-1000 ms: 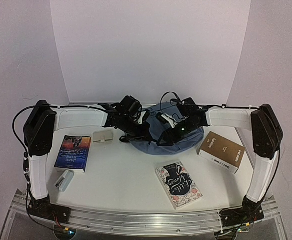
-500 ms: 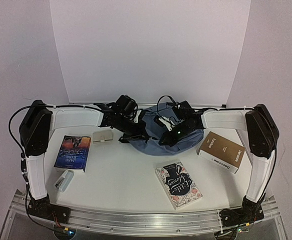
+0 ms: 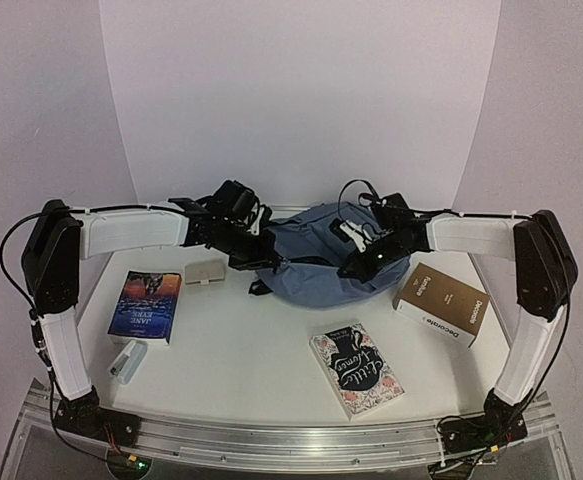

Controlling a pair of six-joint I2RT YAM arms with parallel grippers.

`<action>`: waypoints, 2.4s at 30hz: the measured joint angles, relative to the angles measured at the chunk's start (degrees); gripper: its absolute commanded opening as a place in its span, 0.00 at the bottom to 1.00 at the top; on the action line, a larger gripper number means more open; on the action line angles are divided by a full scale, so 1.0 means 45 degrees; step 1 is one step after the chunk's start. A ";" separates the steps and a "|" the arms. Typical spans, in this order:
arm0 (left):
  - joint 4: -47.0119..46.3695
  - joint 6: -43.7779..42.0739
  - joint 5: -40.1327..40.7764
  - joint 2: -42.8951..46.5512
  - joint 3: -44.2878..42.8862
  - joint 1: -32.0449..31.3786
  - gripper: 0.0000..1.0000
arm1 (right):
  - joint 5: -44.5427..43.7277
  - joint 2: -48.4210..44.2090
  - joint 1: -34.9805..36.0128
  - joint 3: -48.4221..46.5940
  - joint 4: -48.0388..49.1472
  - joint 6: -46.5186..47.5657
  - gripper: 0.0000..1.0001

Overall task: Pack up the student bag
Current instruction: Unzip the student bag at the center of the board.

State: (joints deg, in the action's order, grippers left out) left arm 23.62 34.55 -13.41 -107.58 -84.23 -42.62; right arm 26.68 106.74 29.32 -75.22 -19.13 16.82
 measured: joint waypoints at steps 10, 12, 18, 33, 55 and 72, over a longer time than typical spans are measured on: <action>-0.0360 -0.0017 -0.0730 -0.0020 0.0001 -0.0011 0.00 | 0.0213 -0.0151 -0.1077 -0.0147 -0.1286 0.0943 0.71; -0.0362 -0.0016 -0.0956 -0.0064 0.0001 0.0018 0.00 | 0.0227 -0.0239 -0.1248 -0.0233 -0.1710 0.0951 0.73; -0.0622 -0.0002 -0.2021 -0.0272 -0.0006 -0.0042 0.00 | 0.0500 -0.0634 -0.0529 -0.0976 -0.2226 0.0681 0.74; -0.1036 0.0434 -0.3424 -0.0749 -0.0563 -0.0184 0.00 | 0.0420 0.0800 0.1311 -0.1956 -0.1631 -0.0291 0.40; 0.0886 0.0435 -0.1904 -0.2518 -0.2597 0.1226 0.00 | -0.0852 0.0038 0.1471 -0.0064 -0.0624 0.0429 0.00; 0.0071 0.0056 -0.1701 -0.0845 -0.0339 0.1568 0.00 | -0.1324 0.0160 -0.0316 -0.1218 -0.1326 0.1667 0.32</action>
State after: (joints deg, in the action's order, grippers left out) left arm 23.94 34.81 -21.06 -111.38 -85.76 -35.56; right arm 20.72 107.46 27.90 -80.71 -25.10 24.32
